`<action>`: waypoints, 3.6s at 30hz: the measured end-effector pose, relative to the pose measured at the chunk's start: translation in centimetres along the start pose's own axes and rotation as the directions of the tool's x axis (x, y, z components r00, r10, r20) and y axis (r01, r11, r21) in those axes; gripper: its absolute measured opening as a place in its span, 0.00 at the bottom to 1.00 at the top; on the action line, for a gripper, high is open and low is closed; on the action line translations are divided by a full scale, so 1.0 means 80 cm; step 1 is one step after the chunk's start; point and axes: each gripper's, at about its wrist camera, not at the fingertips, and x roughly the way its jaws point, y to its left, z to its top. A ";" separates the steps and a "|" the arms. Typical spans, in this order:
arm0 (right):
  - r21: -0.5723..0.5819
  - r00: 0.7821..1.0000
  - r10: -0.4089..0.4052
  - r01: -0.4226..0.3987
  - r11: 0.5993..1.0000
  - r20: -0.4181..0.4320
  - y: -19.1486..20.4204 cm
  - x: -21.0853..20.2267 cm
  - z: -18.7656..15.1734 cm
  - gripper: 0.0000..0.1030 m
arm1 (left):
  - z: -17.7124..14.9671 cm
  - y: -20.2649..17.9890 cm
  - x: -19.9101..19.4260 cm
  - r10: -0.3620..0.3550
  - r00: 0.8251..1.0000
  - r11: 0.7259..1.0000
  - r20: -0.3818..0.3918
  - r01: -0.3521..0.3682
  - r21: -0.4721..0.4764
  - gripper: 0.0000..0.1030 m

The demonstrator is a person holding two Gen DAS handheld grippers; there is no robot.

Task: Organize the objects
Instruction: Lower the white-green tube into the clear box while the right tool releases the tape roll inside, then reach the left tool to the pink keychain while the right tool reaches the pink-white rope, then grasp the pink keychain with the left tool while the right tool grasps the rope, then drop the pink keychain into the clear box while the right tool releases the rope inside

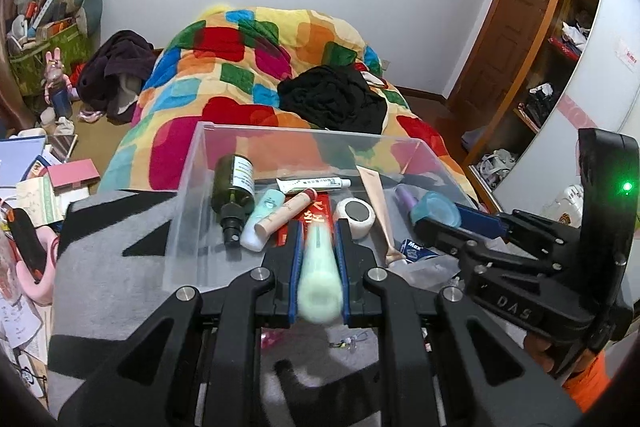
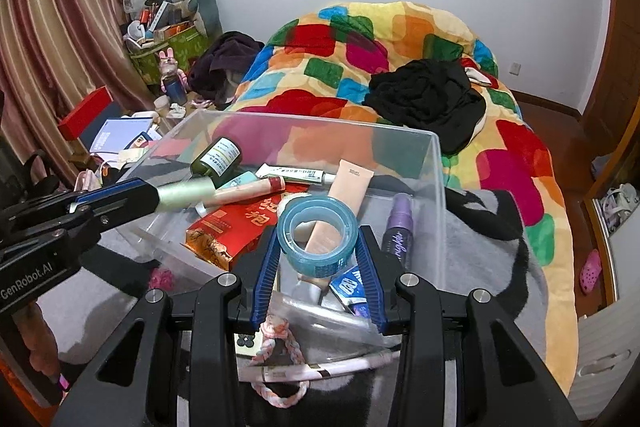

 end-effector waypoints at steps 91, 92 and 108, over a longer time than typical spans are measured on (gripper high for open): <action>-0.049 0.970 0.130 -0.123 0.991 0.206 0.019 -0.147 -0.021 0.08 | -0.031 -0.037 -0.114 -0.025 0.990 0.999 0.136 0.020 0.040 0.25; -0.049 0.968 0.130 -0.123 0.991 0.214 0.020 -0.145 -0.014 0.08 | -0.027 -0.036 -0.114 -0.026 0.990 0.999 0.140 0.020 0.040 0.25; -0.063 0.985 0.115 -0.107 0.992 0.131 0.031 -0.049 0.041 0.08 | 0.024 0.000 -0.072 0.027 0.989 0.999 0.147 -0.024 -0.022 0.25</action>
